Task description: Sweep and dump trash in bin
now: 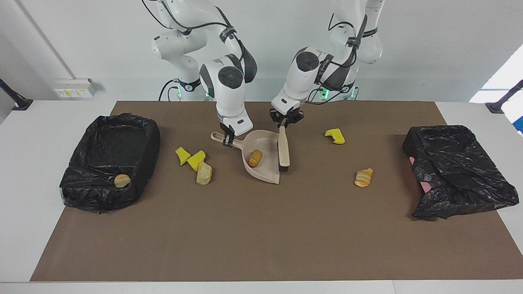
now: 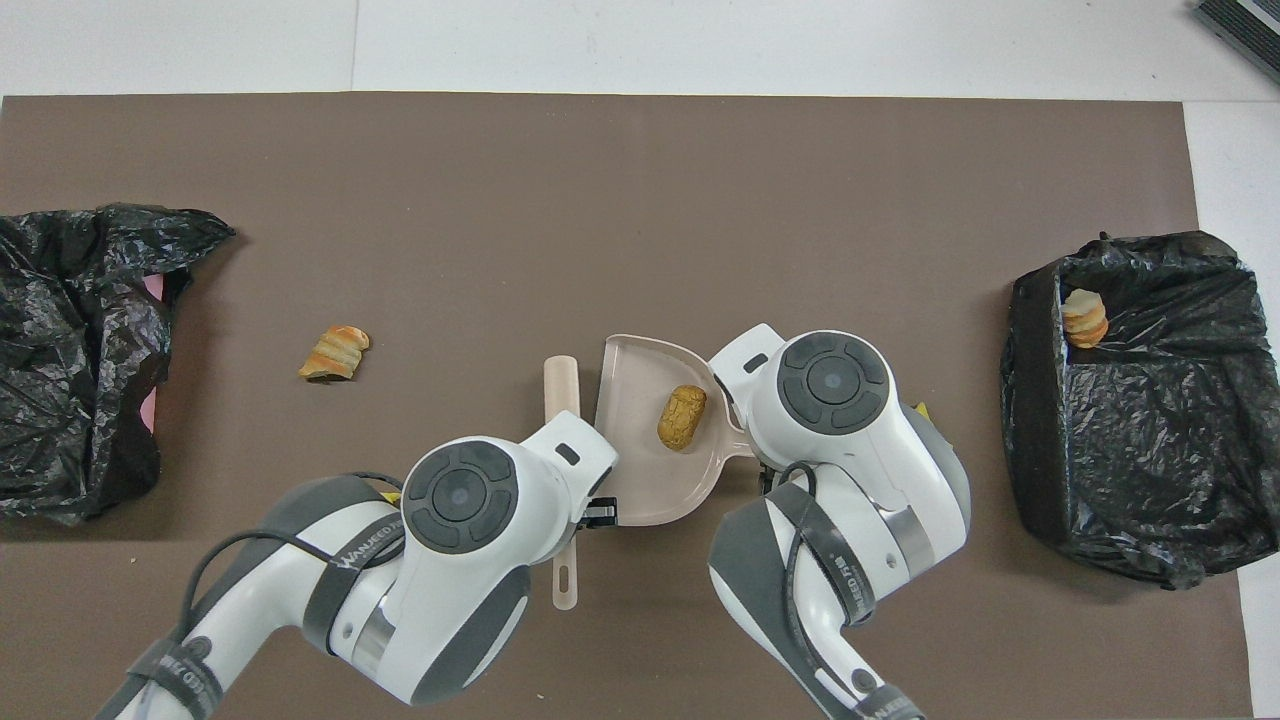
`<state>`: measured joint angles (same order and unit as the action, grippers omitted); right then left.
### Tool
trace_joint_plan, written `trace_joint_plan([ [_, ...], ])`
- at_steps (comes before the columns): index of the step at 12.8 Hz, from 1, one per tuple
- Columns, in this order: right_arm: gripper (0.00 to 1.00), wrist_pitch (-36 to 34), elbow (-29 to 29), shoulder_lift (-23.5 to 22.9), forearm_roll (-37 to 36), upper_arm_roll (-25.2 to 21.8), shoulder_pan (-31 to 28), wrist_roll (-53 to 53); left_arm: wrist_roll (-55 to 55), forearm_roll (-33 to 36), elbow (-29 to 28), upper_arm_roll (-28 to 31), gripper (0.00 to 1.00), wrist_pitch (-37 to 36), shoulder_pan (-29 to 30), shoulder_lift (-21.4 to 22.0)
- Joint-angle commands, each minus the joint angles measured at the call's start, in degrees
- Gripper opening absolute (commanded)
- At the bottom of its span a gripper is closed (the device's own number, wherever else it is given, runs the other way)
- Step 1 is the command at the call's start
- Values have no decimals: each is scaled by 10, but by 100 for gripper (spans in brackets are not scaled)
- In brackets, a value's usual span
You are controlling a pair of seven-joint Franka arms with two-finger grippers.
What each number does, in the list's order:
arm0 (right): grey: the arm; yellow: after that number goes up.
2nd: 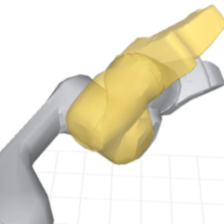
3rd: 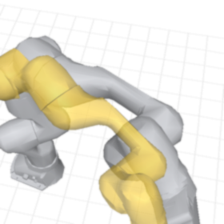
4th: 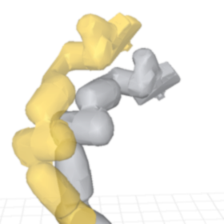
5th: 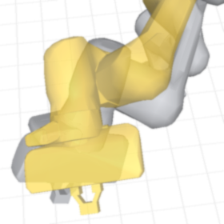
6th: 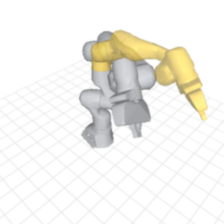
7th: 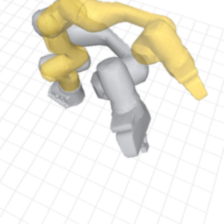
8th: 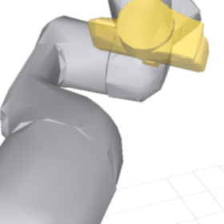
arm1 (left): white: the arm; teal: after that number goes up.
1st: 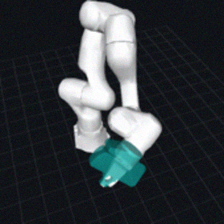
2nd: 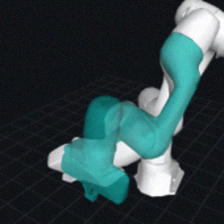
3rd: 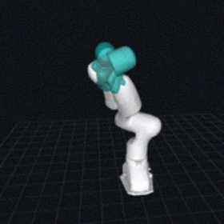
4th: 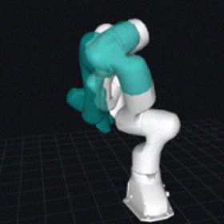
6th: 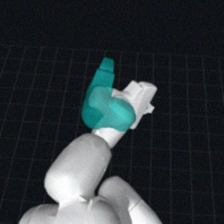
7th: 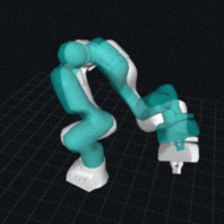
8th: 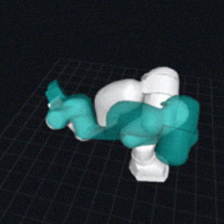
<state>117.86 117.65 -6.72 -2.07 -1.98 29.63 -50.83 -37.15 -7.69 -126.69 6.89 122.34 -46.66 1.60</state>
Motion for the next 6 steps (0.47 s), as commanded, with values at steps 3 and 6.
trace_joint_plan([
  [3, 0, 31, 8, -17, 14, 3, 9, 41, -97, 122, 19, -3, 0, -97, 77, 17],
  [6, 0, 65, -3, -41, 14, 3, 33, 54, -46, 188, 14, -4, 0, -103, 171, 14],
])
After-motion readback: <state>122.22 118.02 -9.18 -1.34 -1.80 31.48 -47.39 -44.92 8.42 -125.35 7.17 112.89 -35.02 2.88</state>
